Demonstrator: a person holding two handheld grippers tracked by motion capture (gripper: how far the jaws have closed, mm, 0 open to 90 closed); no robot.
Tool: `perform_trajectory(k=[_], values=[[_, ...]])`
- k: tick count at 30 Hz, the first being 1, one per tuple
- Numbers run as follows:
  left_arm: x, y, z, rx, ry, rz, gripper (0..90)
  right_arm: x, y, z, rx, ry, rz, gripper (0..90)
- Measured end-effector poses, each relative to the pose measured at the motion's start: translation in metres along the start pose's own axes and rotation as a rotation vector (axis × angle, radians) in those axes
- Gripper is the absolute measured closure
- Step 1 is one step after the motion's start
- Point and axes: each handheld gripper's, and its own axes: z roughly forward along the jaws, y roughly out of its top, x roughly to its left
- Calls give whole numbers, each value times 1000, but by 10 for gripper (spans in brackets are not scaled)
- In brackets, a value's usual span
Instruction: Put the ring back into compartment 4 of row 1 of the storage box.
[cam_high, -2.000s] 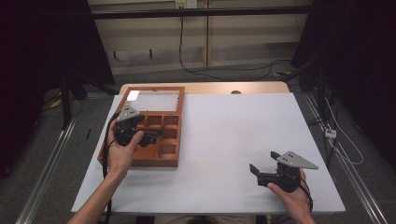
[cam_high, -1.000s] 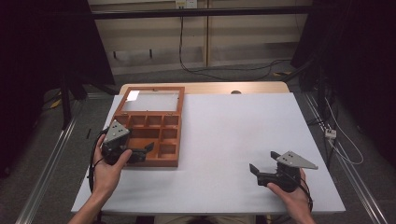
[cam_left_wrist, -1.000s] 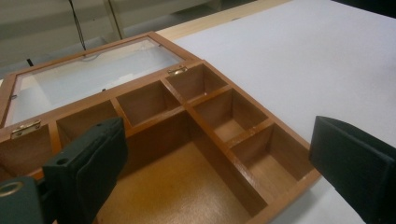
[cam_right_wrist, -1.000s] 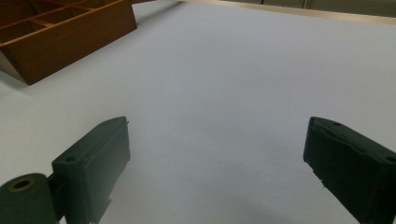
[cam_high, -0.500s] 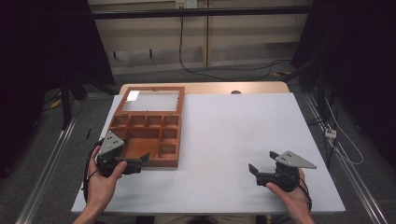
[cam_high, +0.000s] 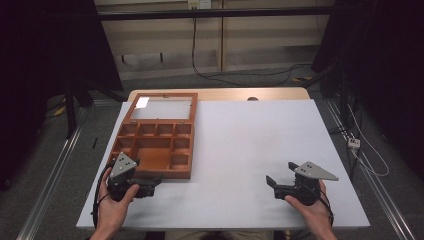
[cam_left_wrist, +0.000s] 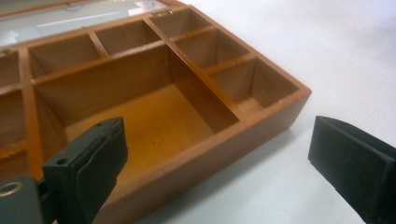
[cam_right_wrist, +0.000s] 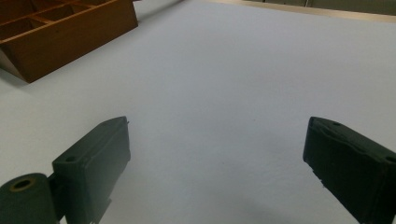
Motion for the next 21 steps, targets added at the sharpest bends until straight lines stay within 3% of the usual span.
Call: perform_trajectory(k=[9, 19, 21], values=[[-5, -13, 5, 16, -12, -9, 47, 0, 0, 0, -1, 0, 1, 72], [-10, -22, 6, -10, -1, -12, 46, 1, 0, 0, -2, 6, 2, 72], [-8, -21, 3, -31, 10, -32, 47, 1, 0, 0, -1, 6, -1, 72]])
